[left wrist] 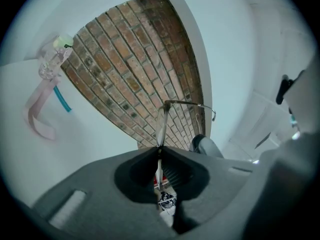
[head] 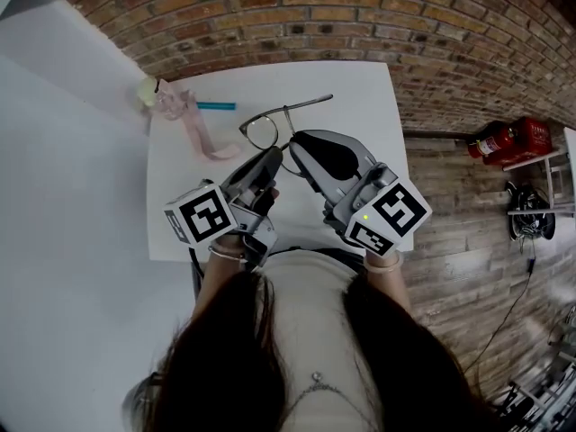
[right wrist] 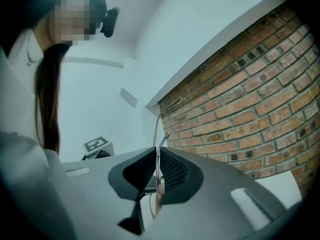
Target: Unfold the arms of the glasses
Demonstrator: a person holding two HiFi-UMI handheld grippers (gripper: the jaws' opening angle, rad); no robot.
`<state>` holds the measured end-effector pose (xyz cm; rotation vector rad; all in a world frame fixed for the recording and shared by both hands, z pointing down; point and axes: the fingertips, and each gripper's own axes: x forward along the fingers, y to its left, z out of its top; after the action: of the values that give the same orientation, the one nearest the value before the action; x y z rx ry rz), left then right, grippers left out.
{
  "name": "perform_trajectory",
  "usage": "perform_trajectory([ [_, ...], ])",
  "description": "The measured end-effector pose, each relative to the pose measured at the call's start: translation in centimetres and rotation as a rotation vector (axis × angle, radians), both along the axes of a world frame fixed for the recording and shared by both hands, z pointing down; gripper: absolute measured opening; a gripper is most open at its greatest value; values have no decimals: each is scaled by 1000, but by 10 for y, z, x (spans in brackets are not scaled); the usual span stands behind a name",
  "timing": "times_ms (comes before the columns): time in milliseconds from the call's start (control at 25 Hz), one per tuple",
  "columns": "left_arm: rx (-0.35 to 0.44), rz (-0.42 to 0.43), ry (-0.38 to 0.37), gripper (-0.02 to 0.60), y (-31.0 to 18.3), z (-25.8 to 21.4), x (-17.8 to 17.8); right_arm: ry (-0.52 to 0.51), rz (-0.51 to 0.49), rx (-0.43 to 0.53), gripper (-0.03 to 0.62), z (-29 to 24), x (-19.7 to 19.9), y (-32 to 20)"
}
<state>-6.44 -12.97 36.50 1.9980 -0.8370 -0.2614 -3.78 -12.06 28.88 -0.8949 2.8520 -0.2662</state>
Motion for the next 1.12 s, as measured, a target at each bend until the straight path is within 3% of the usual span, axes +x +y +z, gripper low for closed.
perform_trajectory([
  [560, -46, -47, 60, 20, -1, 2, -8, -54, 11, 7, 28, -8, 11, 1],
  [720, -81, -65, 126, 20, 1, -1, -6, -60, 10, 8, 26, -10, 13, 2],
  [920, -49, -64, 106, 20, -2, -3, -9, -62, 12, 10, 26, -12, 16, 2],
  [1120, -69, -79, 165, 20, -1, -5, -8, -70, 15, 15, 26, -13, 17, 3],
])
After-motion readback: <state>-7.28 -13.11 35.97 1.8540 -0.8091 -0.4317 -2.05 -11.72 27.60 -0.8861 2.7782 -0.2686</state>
